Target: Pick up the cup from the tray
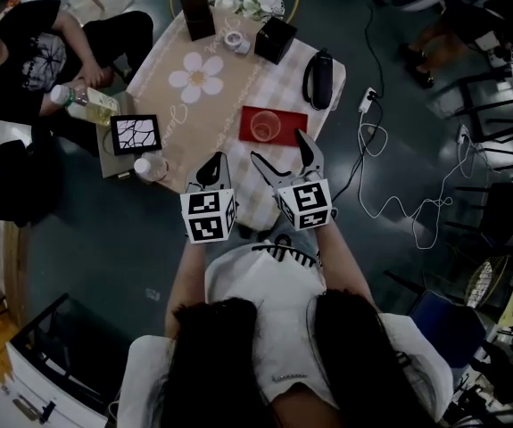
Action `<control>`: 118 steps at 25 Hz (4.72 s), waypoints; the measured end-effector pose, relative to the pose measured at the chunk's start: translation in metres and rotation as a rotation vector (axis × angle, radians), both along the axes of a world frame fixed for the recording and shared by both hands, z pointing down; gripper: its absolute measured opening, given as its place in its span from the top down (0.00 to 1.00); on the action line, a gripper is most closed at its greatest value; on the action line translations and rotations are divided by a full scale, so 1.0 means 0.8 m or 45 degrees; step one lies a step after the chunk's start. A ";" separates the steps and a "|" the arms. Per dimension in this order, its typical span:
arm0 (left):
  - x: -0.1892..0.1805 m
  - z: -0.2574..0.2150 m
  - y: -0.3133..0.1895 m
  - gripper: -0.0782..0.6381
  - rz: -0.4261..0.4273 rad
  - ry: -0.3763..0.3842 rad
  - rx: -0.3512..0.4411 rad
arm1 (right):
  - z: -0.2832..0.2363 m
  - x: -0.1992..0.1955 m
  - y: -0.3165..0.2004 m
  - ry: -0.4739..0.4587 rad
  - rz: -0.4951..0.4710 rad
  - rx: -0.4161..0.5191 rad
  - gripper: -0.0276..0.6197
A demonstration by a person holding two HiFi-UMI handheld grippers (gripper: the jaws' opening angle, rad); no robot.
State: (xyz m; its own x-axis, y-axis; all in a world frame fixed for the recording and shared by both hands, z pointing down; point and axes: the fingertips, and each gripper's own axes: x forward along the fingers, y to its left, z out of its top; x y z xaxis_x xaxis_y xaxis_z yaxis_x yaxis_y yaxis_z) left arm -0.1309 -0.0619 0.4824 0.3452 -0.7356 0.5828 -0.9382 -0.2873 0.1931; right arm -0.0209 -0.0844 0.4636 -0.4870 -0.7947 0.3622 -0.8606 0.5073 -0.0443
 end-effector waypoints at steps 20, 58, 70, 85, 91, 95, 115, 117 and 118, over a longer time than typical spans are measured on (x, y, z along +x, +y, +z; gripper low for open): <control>-0.001 0.049 -0.064 0.88 -0.117 -0.065 -0.107 | 0.107 -0.012 -0.076 0.062 -0.032 -0.163 0.27; 0.005 0.092 -0.084 0.88 -0.117 -0.096 -0.215 | 0.120 -0.017 -0.138 0.164 -0.082 -0.165 0.32; 0.019 0.079 -0.128 0.88 -0.131 -0.057 -0.165 | 0.111 0.006 -0.193 0.162 -0.025 -0.172 0.32; 0.025 0.096 -0.155 0.88 -0.148 -0.061 -0.197 | 0.143 0.025 -0.241 0.180 -0.009 -0.211 0.32; 0.022 0.100 -0.159 0.88 -0.150 -0.081 -0.210 | 0.152 0.024 -0.244 0.149 -0.006 -0.211 0.32; 0.021 0.106 -0.157 0.88 -0.162 -0.082 -0.220 | 0.162 0.023 -0.241 0.172 -0.023 -0.219 0.32; 0.005 0.117 -0.138 0.88 -0.243 -0.080 -0.272 | 0.126 0.024 -0.241 0.061 -0.017 -0.138 0.32; 0.006 0.112 -0.138 0.88 -0.239 -0.079 -0.259 | 0.115 0.026 -0.239 0.059 -0.016 -0.126 0.32; 0.007 0.108 -0.139 0.88 -0.235 -0.081 -0.249 | 0.110 0.027 -0.237 0.065 -0.018 -0.121 0.32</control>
